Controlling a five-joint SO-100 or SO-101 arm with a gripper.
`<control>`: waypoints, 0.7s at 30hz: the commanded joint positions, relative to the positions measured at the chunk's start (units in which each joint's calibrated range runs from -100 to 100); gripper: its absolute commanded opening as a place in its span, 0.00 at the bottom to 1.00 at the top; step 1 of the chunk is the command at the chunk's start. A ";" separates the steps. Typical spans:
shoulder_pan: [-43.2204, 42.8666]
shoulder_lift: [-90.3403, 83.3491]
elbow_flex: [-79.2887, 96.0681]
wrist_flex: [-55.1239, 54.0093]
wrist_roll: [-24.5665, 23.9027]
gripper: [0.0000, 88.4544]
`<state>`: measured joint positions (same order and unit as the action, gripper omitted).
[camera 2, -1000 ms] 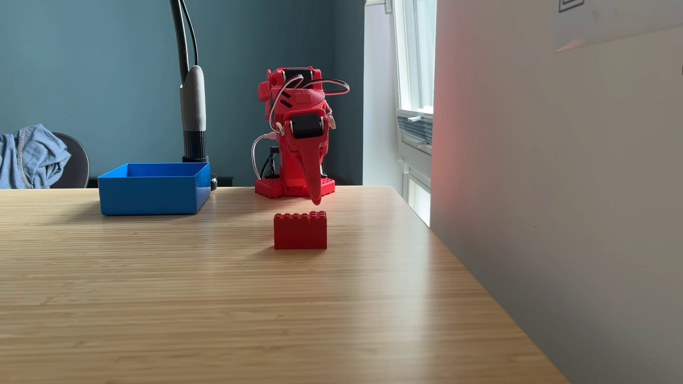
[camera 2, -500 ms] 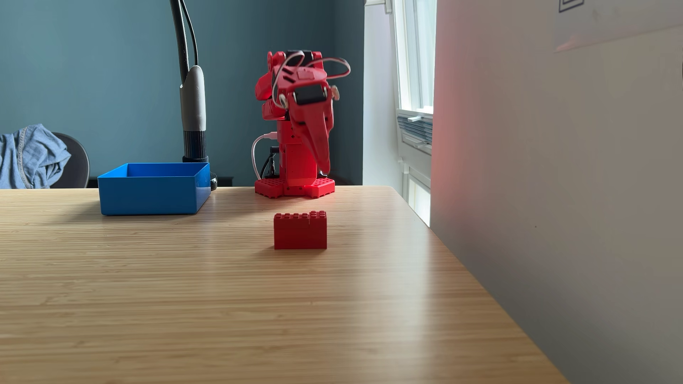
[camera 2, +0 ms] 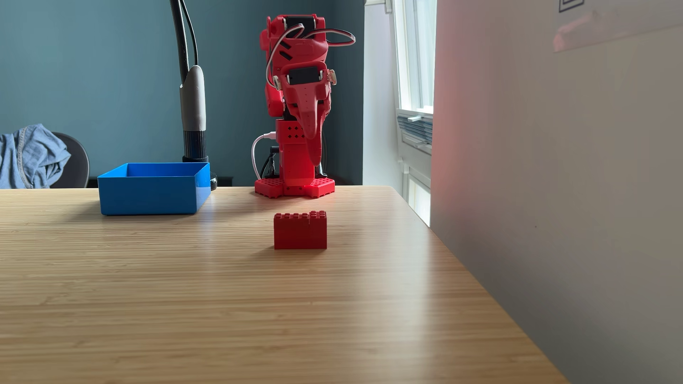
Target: Put the red lego brick in blue bin
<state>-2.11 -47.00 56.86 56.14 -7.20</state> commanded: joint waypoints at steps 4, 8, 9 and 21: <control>3.44 15.10 -15.93 3.58 -0.68 0.45; 4.88 22.64 -21.65 4.31 -0.54 0.44; 5.10 24.54 -23.28 4.72 -0.44 0.44; 5.60 45.59 -41.70 11.05 -1.71 0.39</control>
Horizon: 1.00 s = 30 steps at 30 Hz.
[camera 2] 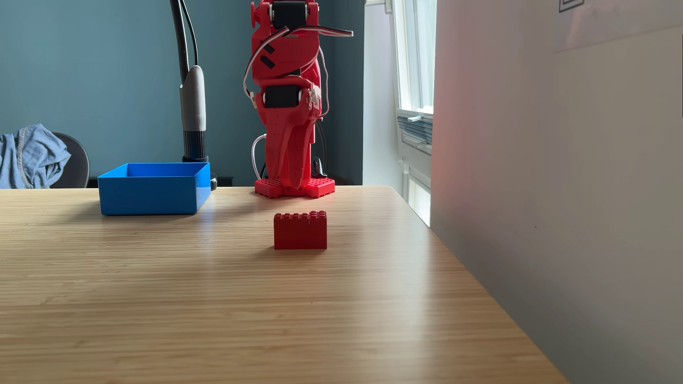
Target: Put the red lego brick in blue bin
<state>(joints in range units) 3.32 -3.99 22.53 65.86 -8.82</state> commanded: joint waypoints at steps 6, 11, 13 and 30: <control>0.32 10.20 -13.28 2.47 0.59 0.38; 0.32 15.26 -17.36 2.71 0.68 0.38; 0.32 17.00 -18.81 3.04 0.59 0.37; 0.18 26.77 -25.71 5.31 0.34 0.00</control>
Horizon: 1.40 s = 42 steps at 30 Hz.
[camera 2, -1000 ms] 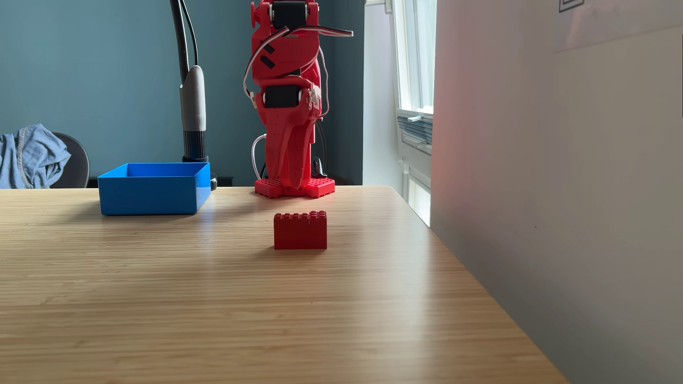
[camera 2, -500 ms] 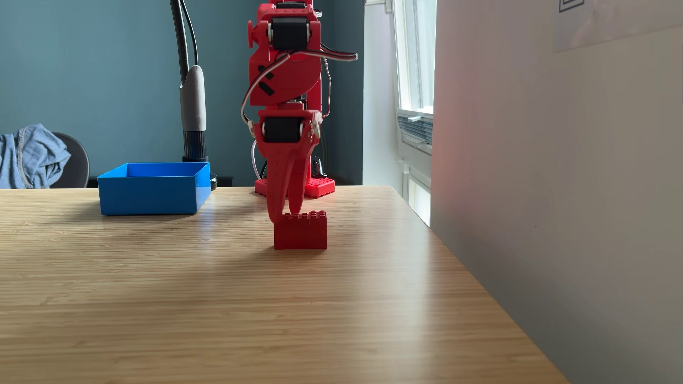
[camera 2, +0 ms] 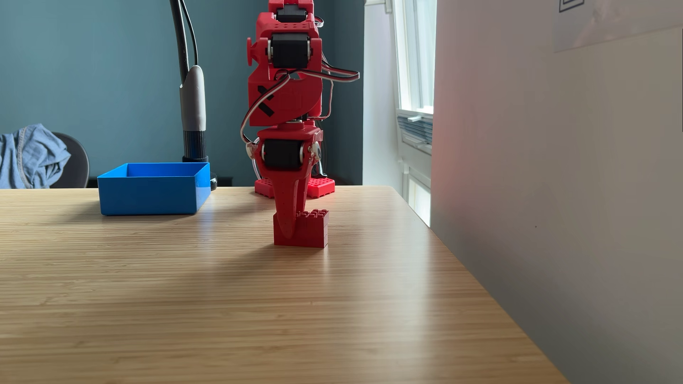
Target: Put the red lego brick in blue bin
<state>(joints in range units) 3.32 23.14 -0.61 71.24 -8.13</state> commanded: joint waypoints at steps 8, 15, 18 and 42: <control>1.12 -0.36 -9.19 5.30 -1.07 0.00; 5.80 -1.10 -20.62 13.66 -1.71 0.00; 9.05 -1.19 -20.53 14.39 -1.47 0.00; 51.89 -1.43 -38.59 27.46 10.40 0.00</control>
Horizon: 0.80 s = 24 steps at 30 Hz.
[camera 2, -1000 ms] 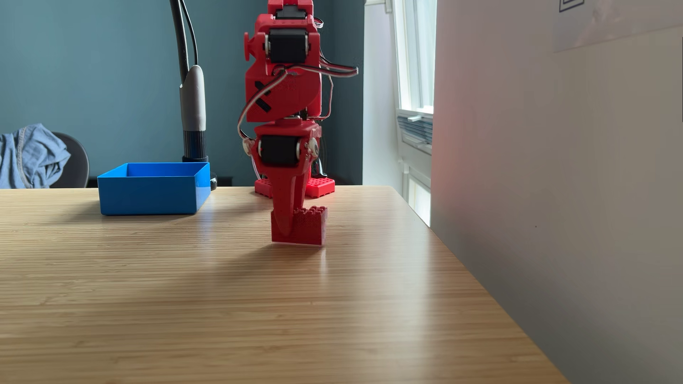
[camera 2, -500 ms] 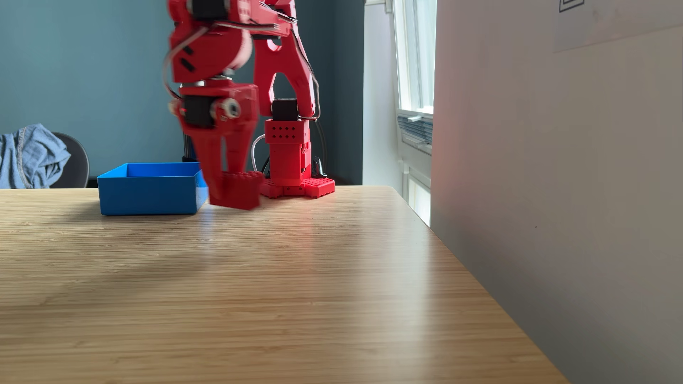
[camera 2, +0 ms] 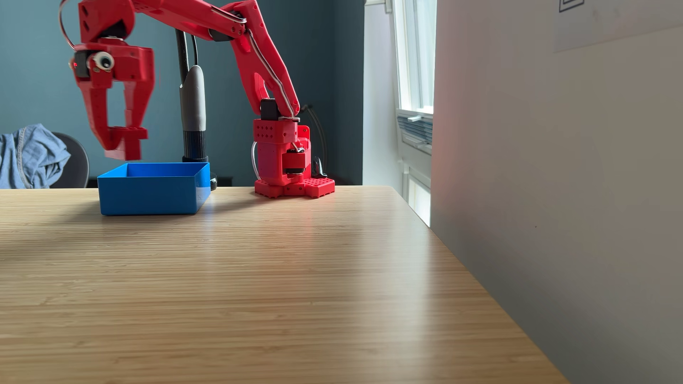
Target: Put the red lego brick in blue bin
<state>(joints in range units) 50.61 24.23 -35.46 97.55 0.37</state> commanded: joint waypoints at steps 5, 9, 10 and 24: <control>10.23 -2.53 -3.83 1.64 4.84 0.00; 14.12 -2.53 -3.92 1.72 7.13 0.00; 14.99 -2.53 -3.92 1.72 7.67 0.00; 21.34 -2.53 0.52 1.72 14.55 0.00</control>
<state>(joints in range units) 71.66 24.23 -35.28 97.71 13.85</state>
